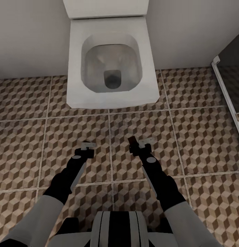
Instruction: Take the four mousetraps from the cabinet in the bathroom and place them on the bathroom floor. Make sure all four end up on the same floor surface, and ensure that at least two of them are either under or directly next to the same bathroom sink.
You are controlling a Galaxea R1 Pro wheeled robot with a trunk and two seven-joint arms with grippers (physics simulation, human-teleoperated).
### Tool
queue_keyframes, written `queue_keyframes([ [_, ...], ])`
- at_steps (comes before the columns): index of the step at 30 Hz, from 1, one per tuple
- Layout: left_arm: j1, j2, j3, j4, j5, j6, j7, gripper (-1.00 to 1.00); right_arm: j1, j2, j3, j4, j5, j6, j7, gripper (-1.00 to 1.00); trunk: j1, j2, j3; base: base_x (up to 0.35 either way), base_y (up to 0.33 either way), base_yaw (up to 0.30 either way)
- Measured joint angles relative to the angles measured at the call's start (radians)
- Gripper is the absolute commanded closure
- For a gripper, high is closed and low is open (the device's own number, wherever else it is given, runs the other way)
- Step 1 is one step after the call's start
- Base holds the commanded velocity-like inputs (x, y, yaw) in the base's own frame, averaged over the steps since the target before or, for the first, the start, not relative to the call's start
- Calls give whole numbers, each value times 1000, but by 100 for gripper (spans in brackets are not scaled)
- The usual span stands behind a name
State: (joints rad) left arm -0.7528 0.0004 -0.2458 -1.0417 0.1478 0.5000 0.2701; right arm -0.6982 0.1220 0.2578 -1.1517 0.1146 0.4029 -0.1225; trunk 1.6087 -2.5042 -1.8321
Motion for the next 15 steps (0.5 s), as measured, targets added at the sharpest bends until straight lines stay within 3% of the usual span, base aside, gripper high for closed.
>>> queue_keyframes([
  [9,0,-5,0,4,0,0,0,100,-73,12,0,109,0,-11,0,100,0,0,0,0,0,0],
  [15,0,-5,1,-1,-1,0,0,100,-90,21,0,132,0,-19,0,100,0,0,0,0,0,0],
])
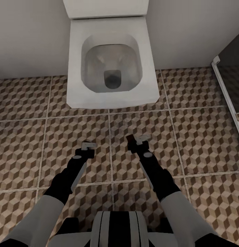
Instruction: Take the four mousetraps from the cabinet in the bathroom and place them on the bathroom floor. Make sure all four end up on the same floor surface, and ensure that at least two of them are either under or directly next to the same bathroom sink.
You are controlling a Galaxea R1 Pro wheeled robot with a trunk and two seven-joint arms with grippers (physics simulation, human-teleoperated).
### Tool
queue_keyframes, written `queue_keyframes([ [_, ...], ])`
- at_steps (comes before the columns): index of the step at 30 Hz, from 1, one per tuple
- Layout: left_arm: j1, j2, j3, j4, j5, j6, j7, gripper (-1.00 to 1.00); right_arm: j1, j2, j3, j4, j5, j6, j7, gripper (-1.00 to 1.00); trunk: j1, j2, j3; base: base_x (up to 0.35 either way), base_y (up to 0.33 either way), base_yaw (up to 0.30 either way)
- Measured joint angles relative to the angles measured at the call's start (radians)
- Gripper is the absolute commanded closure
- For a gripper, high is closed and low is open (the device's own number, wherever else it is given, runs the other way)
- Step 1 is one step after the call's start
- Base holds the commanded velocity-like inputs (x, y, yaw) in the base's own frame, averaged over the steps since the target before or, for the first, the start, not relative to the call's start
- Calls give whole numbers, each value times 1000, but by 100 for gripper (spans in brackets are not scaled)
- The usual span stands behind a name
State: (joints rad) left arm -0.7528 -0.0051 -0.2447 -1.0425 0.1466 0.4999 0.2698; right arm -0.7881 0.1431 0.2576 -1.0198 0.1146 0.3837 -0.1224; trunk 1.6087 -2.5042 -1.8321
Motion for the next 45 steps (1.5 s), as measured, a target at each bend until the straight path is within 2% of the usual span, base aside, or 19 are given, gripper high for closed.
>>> queue_keyframes([
  [10,0,0,0,-10,0,0,0,100,-122,6,0,192,0,-18,0,100,0,0,0,0,0,0],
  [16,0,-7,0,-11,-1,0,0,100,-163,19,-1,252,0,-35,1,100,0,0,0,0,0,0],
  [25,-3,-20,1,2,-21,0,1,100,-173,24,-1,266,-1,-41,3,100,0,0,0,0,0,0],
  [29,-7,-33,2,41,-31,0,2,100,-173,27,0,266,-2,-75,4,100,0,0,0,0,0,0],
  [35,-19,-65,2,99,-76,0,4,100,-173,29,1,266,-2,-93,5,100,0,0,0,0,0,0],
  [39,-54,-83,2,137,-106,-1,5,100,-173,30,2,267,-2,-97,5,100,0,0,0,0,0,0],
  [45,-71,-90,2,154,-116,-2,7,100,-173,29,3,267,-2,-98,5,100,0,0,0,0,0,0],
])
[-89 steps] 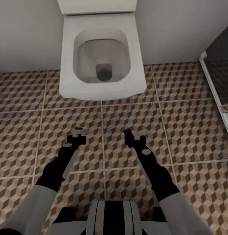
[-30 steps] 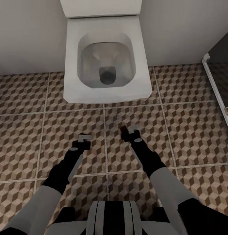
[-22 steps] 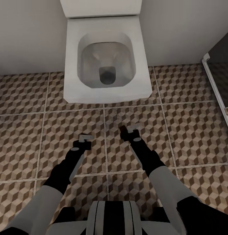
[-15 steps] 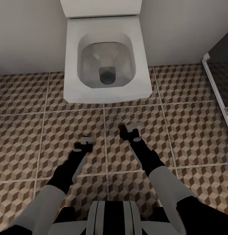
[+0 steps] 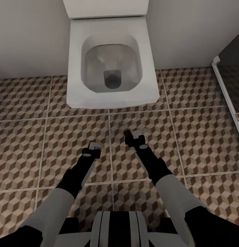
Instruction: Take the four mousetraps from the cabinet in the bathroom and place them on the bathroom floor. Make sure all four end up on the same floor surface, and ensure that at least two of them are either under or directly next to the same bathroom sink.
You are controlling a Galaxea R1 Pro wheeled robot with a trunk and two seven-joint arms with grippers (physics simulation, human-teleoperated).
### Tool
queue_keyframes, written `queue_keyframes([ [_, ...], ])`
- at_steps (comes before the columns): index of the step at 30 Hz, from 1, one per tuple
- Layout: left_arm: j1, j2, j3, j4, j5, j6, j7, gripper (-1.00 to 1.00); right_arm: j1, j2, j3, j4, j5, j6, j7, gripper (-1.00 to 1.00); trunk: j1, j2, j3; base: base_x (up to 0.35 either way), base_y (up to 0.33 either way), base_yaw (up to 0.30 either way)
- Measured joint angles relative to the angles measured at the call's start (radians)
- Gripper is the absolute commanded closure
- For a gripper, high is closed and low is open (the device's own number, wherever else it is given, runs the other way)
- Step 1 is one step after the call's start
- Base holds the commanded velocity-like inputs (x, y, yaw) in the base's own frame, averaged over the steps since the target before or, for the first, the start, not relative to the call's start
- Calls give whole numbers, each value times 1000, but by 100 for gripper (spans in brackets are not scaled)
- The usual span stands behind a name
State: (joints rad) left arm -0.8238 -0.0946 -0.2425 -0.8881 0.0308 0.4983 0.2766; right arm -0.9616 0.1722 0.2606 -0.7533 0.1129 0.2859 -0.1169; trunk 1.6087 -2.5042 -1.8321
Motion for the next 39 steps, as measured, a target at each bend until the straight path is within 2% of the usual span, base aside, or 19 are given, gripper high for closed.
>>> queue_keyframes([
  [7,-3,-1,0,-8,-2,0,0,100,0,1,2,0,0,-1,0,100,0,0,0,0,0,0],
  [9,-3,-1,0,-11,-2,-1,0,100,0,1,12,0,0,-2,0,100,0,0,0,0,0,0],
  [13,-4,-1,0,-23,-2,0,0,100,0,1,58,0,0,-2,0,100,0,0,0,0,0,0],
  [18,-3,-1,0,-29,-2,0,0,100,0,1,82,0,-1,-3,0,100,0,0,0,0,0,0],
  [28,-4,-1,0,-38,-3,0,0,100,0,1,88,6,-2,-22,0,100,0,0,0,0,0,0],
  [33,-3,-1,0,-49,-3,-1,0,100,0,2,87,67,-1,-21,-1,100,0,0,0,0,0,0],
  [39,-3,-1,0,-65,-3,0,0,100,0,2,86,90,2,-12,-5,100,0,0,0,0,0,0],
])
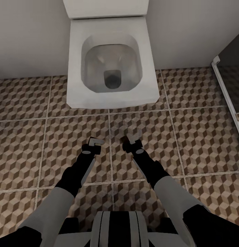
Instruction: Take the four mousetraps from the cabinet in the bathroom and place them on the bathroom floor. Make sure all four end up on the same floor surface, and ensure that at least two of them are either under or directly next to the same bathroom sink.
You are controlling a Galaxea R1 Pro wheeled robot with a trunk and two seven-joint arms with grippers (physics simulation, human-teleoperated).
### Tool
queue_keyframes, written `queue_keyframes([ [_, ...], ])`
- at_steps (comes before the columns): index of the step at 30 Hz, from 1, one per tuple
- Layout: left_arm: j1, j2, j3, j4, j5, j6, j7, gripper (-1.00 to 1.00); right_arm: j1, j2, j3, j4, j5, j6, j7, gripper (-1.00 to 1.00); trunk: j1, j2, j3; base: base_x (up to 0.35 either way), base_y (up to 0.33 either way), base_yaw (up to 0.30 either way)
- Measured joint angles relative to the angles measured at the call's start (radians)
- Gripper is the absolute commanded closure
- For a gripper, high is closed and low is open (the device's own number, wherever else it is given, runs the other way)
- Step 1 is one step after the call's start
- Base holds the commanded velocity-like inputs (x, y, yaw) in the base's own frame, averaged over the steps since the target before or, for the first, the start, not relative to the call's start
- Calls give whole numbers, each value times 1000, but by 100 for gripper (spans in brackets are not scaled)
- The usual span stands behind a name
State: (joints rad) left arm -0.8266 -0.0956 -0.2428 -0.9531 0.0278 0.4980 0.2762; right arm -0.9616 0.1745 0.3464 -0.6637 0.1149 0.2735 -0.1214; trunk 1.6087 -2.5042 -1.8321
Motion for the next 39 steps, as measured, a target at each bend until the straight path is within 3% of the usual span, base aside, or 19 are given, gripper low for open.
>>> queue_keyframes([
  [21,0,1,0,-8,0,-6,-1,100,0,0,0,4,1,3,-2,100,0,0,0,0,0,0],
  [27,0,1,-1,24,-1,-90,-1,100,0,0,0,3,1,2,-2,100,0,0,0,0,0,0],
  [39,-1,1,-3,47,-1,-109,-2,100,0,0,0,2,1,1,-2,100,0,0,0,77,0,0],
])
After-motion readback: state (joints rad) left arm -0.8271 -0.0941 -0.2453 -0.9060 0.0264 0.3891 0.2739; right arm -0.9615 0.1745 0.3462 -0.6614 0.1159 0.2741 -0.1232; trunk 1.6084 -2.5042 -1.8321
